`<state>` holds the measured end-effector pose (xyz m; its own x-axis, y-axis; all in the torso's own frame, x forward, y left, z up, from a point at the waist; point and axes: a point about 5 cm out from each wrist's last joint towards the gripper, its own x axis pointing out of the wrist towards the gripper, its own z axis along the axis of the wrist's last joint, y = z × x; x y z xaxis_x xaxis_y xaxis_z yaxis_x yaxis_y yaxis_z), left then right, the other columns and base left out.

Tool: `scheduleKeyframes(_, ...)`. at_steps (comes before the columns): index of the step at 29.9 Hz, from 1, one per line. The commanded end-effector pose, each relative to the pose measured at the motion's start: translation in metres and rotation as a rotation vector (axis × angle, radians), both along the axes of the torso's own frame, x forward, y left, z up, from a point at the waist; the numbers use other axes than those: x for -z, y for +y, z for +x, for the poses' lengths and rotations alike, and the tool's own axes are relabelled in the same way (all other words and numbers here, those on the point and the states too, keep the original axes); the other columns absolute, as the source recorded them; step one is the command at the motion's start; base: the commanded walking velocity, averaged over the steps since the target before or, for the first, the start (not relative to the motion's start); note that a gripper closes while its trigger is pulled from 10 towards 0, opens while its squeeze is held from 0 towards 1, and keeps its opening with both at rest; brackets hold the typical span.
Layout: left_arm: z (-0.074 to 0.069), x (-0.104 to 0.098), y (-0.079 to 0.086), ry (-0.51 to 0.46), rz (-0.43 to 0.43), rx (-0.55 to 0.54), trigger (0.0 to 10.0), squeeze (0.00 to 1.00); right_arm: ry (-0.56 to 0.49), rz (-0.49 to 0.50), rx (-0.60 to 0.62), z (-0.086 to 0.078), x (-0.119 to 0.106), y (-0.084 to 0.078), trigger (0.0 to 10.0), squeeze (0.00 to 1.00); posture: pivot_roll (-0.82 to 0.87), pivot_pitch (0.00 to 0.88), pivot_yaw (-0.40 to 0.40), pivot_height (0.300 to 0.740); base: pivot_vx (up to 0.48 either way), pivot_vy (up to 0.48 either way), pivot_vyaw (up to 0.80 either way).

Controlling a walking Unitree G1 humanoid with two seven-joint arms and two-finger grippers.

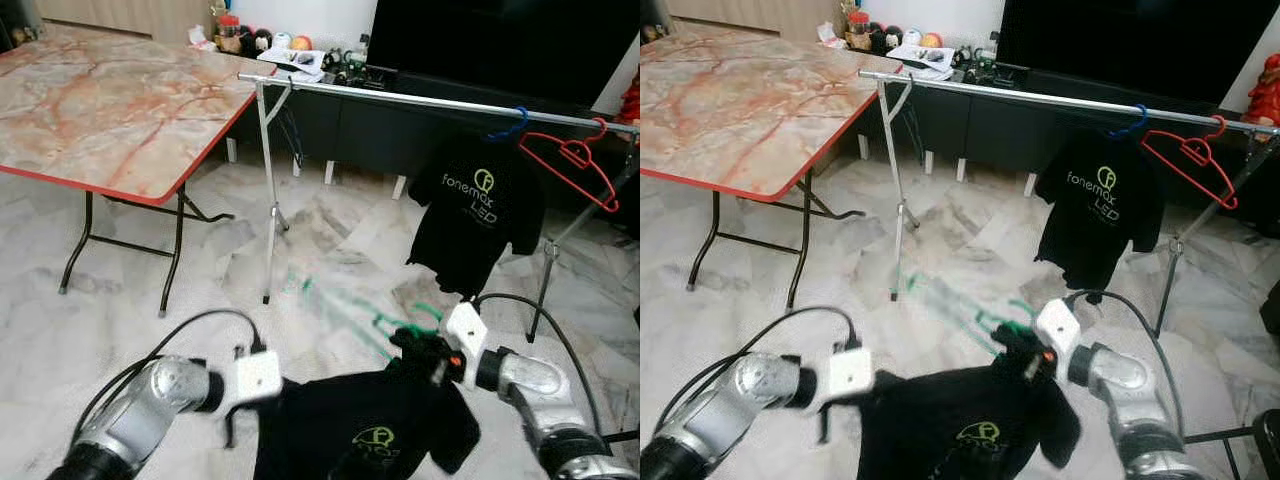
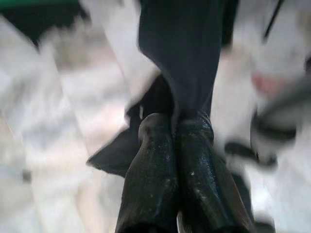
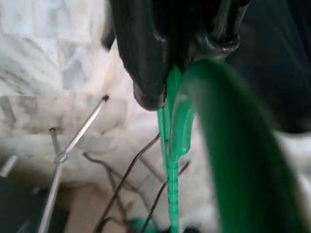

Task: Hang hanger

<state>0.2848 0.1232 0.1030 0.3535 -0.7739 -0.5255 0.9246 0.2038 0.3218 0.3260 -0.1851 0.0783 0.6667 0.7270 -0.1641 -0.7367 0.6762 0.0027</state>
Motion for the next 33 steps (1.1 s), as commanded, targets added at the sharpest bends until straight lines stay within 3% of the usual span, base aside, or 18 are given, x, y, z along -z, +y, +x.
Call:
scheduleKeyframes(1, 0.001, -0.017, -0.008, -0.017, -0.081, 0.026, 0.0, 0.00, -0.021, 0.108, 0.085, 0.006, -0.008, 0.000, 0.0, 0.00, 0.12, 0.076, -0.104, 0.740, 0.000, 0.000, 0.00)
scheduleKeyframes(3, -0.002, -0.027, -0.018, -0.004, -0.153, 0.069, 0.0, 0.00, -0.006, 0.246, 0.135, 0.006, -0.005, 0.011, 0.0, 0.00, 0.13, 0.074, -0.101, 0.740, 0.000, 0.000, 0.00)
scheduleKeyframes(7, -0.006, -0.035, -0.023, 0.029, -0.215, 0.114, 0.0, 0.00, 0.028, 0.337, 0.271, 0.007, 0.005, 0.025, 0.0, 0.00, 0.13, 0.071, -0.097, 0.740, 0.000, 0.000, 0.00)
scheduleKeyframes(11, -0.013, -0.038, -0.025, 0.055, -0.250, 0.160, 0.0, 0.00, 0.017, 0.267, 0.419, 0.007, 0.013, 0.032, 0.0, 0.00, 0.13, 0.062, -0.091, 0.740, 0.000, 0.000, 0.00)
scheduleKeyframes(12, -0.017, -0.050, -0.032, 0.063, -0.345, 0.189, 0.0, 0.00, 0.019, 0.168, 0.462, 0.006, 0.020, 0.038, 0.0, 0.00, 0.14, 0.057, -0.089, 0.740, 0.000, 0.000, 0.00)
scheduleKeyframes(14, -0.020, -0.060, -0.037, 0.071, -0.416, 0.211, 0.0, 0.00, 0.016, 0.098, 0.471, 0.003, 0.024, 0.042, 0.0, 0.00, 0.14, 0.057, -0.089, 0.740, 0.000, 0.000, 0.00)
scheduleKeyframes(16, -0.022, -0.067, -0.039, 0.083, -0.466, 0.231, 0.0, 0.00, 0.039, 0.117, 0.501, 0.002, 0.027, 0.043, 0.0, 0.00, 0.15, 0.052, -0.090, 0.740, 0.000, 0.000, 0.00)
scheduleKeyframes(19, -0.029, -0.079, -0.041, 0.104, -0.544, 0.280, 0.0, 0.00, 0.151, 0.328, 0.688, 0.005, 0.030, 0.038, 0.0, 0.00, 0.15, 0.048, -0.088, 0.740, 0.000, 0.000, 0.00)
scheduleKeyframes(20, -0.029, -0.081, -0.040, 0.108, -0.552, 0.287, 0.0, 0.00, 0.224, 0.484, 0.799, 0.008, 0.031, 0.031, 0.0, 0.00, 0.15, 0.047, -0.086, 0.740, 0.000, 0.000, 0.00)
scheduleKeyframes(22, -0.029, -0.081, -0.039, 0.113, -0.543, 0.287, 0.0, 0.00, 0.254, 0.594, 0.856, 0.010, 0.029, 0.028, 0.0, 0.00, 0.15, 0.046, -0.081, 0.740, 0.000, 0.000, 0.00)
scheduleKeyframes(31, -0.033, -0.061, -0.034, 0.169, -0.415, 0.256, 0.0, 0.00, 0.244, 0.870, 0.962, 0.020, 0.013, 0.014, 0.0, 0.00, 0.16, 0.059, -0.070, 0.740, 0.000, 0.000, 0.00)
scheduleKeyframes(33, -0.032, -0.046, -0.028, 0.193, -0.342, 0.213, 0.0, 0.00, 0.200, 0.871, 0.997, 0.023, 0.006, 0.004, 0.0, 0.00, 0.15, 0.060, -0.065, 0.740, 0.000, 0.000, 0.00)
